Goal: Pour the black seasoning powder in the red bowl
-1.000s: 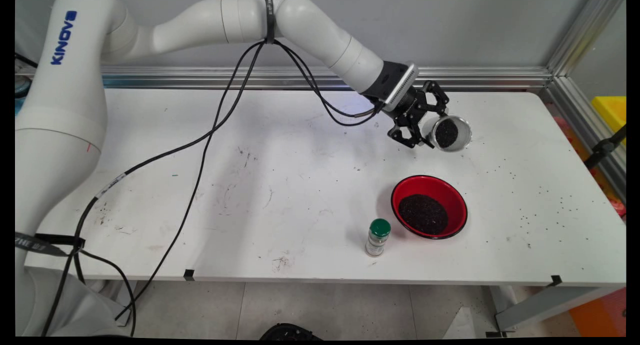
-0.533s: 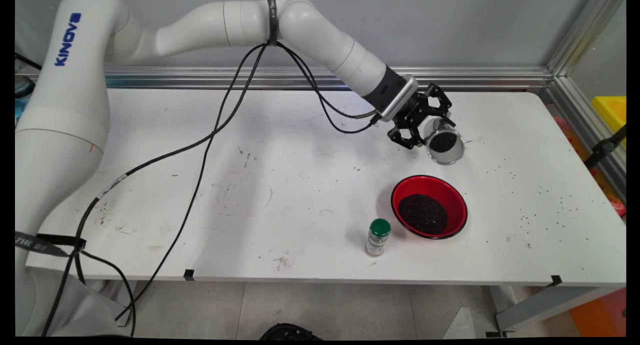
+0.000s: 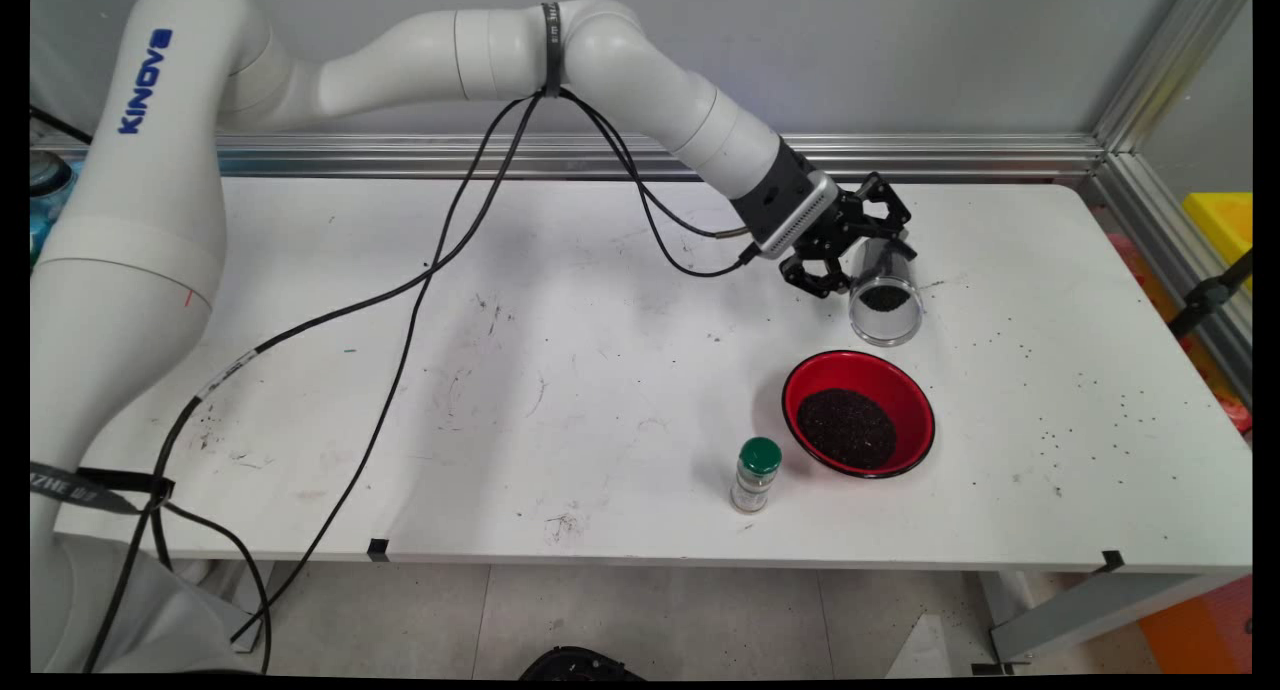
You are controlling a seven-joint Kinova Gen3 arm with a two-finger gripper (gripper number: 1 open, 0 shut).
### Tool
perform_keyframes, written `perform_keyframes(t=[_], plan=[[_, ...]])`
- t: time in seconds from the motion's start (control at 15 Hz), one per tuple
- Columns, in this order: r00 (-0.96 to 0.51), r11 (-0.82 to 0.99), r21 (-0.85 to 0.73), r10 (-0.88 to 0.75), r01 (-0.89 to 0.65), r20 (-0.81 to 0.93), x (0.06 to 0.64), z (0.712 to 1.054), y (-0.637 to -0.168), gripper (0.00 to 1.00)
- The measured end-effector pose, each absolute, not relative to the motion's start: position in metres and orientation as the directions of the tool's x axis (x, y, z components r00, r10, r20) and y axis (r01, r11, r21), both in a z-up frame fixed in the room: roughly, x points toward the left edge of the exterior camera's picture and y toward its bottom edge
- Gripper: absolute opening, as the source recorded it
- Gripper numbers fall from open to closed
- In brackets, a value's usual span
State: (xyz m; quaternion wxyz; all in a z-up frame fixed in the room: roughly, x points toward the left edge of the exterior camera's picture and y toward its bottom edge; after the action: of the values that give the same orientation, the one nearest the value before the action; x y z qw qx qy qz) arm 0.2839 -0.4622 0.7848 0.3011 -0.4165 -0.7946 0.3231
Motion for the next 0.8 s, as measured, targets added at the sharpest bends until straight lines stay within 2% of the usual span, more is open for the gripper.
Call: perform_keyframes(t=[0.8], plan=[[-0.443, 0.319, -0.799, 0.894, 0.510, 0.074, 0.2735, 0.7826, -0.4650, 0.00]])
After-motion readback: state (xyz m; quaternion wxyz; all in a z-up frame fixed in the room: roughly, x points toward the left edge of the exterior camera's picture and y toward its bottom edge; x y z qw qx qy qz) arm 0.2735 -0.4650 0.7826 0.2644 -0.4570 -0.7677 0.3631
